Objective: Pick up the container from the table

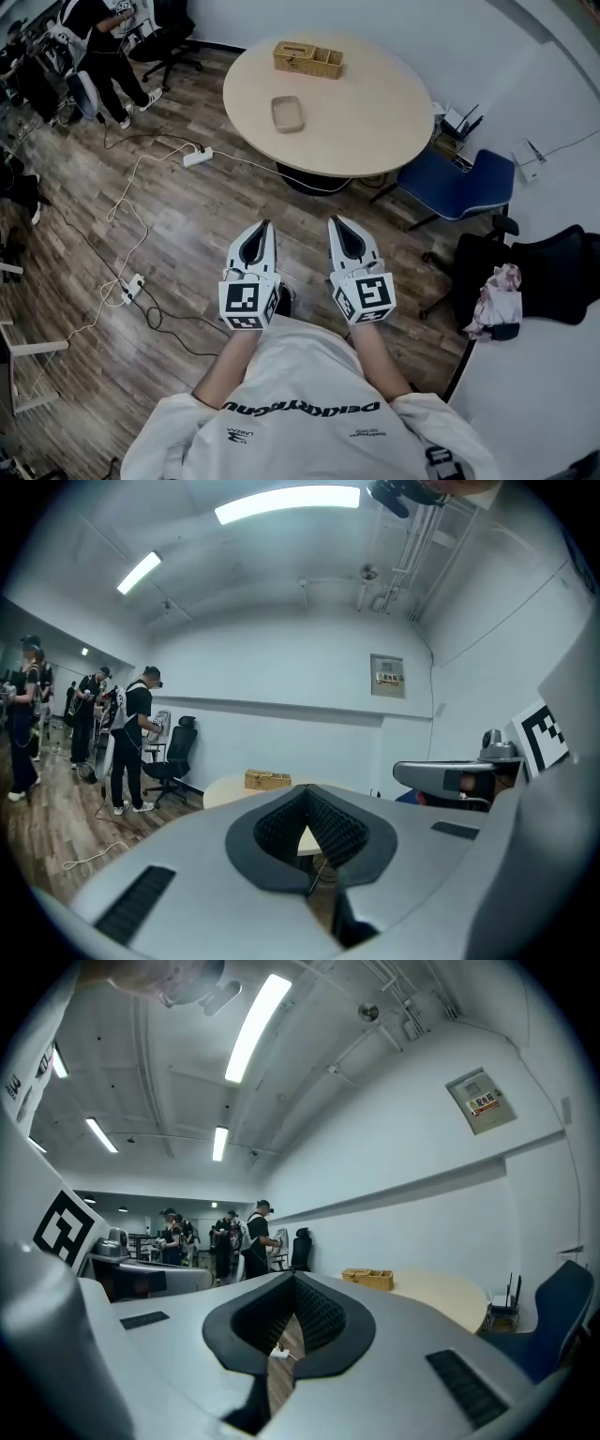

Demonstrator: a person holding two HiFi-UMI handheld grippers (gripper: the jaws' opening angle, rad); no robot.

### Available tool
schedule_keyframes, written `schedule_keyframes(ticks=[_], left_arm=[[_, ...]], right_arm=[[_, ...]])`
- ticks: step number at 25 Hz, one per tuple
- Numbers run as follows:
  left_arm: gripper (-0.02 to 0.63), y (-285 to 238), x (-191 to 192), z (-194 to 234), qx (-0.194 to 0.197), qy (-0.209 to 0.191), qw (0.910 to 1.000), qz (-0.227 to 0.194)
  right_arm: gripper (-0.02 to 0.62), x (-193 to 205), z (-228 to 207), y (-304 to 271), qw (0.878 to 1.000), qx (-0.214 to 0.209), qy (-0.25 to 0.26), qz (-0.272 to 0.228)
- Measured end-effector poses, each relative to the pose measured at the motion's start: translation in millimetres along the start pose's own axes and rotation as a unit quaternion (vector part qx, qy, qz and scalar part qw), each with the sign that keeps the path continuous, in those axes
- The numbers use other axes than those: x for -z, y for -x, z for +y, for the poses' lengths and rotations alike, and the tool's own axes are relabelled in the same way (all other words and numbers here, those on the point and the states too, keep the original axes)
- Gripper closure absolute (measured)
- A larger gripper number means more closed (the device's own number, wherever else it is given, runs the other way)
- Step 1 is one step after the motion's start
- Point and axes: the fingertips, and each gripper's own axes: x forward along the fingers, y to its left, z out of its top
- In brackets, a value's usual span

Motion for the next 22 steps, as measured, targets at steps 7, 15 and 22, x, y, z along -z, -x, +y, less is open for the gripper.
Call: schedule_keyframes(ticks=[7,15,22], left_arm=[[0.591,-95,-35,52,0.004,-0.004,1.0000,0.003],[0.591,-181,-44,114,0.010,-0.005,0.9999,0.012],[0.591,-224,-37,154,0.019,-0.004,0.9992,0.034]], right_arm=[[0.571,-25,-35,-101,1.000,0.007,-0.002,0.003],[0.571,-23,-67,-204,0.999,0.031,-0.010,0.022],[0.571,-18,-68,-267,0.999,0.028,-0.009,0.030]])
